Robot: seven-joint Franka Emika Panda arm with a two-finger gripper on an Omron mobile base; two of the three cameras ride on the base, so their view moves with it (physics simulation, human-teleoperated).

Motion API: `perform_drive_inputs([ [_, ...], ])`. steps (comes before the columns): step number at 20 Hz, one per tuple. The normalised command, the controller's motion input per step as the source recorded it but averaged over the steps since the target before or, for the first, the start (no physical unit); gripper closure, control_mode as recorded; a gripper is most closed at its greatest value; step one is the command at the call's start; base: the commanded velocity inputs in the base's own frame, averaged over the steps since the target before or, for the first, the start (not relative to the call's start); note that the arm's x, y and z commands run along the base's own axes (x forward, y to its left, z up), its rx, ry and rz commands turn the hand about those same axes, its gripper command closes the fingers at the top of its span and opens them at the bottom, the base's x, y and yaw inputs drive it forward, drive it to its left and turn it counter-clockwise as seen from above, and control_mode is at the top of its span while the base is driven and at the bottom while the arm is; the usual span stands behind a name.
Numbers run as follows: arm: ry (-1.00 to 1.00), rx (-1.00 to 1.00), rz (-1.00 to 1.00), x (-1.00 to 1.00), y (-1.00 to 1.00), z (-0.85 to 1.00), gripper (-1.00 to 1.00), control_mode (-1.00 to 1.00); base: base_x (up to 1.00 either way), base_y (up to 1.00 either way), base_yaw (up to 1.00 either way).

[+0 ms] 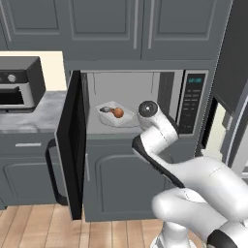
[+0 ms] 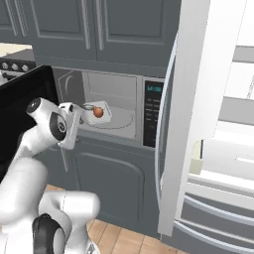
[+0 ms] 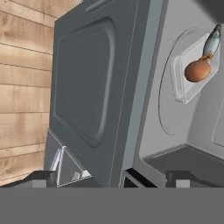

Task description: Place the tupperware containing the fish and onion meal in the microwave. Close the microwave door and press the start button to reheat the meal.

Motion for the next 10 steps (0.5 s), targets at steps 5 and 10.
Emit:
perform_drive_inputs([
  [5, 0.02, -0.13, 0.0, -1.0, 0.19, 0.52, -1.0, -1.0, 0.0, 0.0, 0.0],
  [10, -0.01, -0.14, -0.03, -1.0, 0.22, 0.01, -1.0, -1.0, 0.0, 0.0, 0.0],
])
